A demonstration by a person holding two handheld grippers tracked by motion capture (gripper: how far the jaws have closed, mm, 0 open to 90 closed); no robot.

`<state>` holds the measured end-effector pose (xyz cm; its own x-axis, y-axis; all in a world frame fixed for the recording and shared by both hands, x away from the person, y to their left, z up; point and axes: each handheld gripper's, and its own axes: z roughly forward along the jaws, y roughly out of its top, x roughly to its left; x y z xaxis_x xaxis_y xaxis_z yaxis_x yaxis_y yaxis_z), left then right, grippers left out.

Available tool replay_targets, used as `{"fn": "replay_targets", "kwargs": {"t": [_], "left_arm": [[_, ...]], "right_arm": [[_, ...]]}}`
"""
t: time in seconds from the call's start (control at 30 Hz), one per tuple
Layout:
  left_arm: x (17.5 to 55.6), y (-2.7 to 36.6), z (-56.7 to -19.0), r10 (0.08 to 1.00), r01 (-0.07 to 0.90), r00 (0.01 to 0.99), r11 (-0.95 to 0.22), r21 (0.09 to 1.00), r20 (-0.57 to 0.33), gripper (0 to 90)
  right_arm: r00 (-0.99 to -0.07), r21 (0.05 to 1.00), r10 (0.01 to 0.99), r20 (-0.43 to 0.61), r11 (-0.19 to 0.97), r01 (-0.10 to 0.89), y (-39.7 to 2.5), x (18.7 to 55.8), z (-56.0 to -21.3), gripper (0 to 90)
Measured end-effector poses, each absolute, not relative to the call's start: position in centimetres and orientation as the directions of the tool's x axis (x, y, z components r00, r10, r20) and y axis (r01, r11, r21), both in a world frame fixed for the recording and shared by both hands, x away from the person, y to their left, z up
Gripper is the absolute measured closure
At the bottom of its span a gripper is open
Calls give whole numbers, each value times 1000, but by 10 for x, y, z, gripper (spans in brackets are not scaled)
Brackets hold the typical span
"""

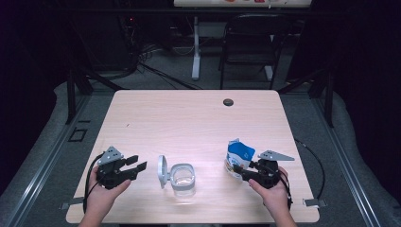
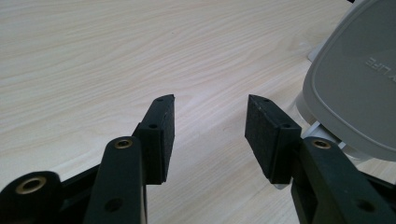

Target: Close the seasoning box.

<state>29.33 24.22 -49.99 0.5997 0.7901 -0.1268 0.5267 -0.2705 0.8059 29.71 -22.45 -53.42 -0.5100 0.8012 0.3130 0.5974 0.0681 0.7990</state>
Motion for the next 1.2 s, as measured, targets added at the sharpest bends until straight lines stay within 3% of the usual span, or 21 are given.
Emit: {"fn": "replay_targets", "kwargs": {"t": [0.47,1.2], "left_arm": [[293,244,-499,791,523,598,-264,810,-129,533],[294,246,-499,793,523,597,-267,810,-124,533]], "right_arm": [[-485,771,780,396,4,637,-227,302,-541,405],[-479,777,799,364,24,629,-220,303,-548,362]]}}
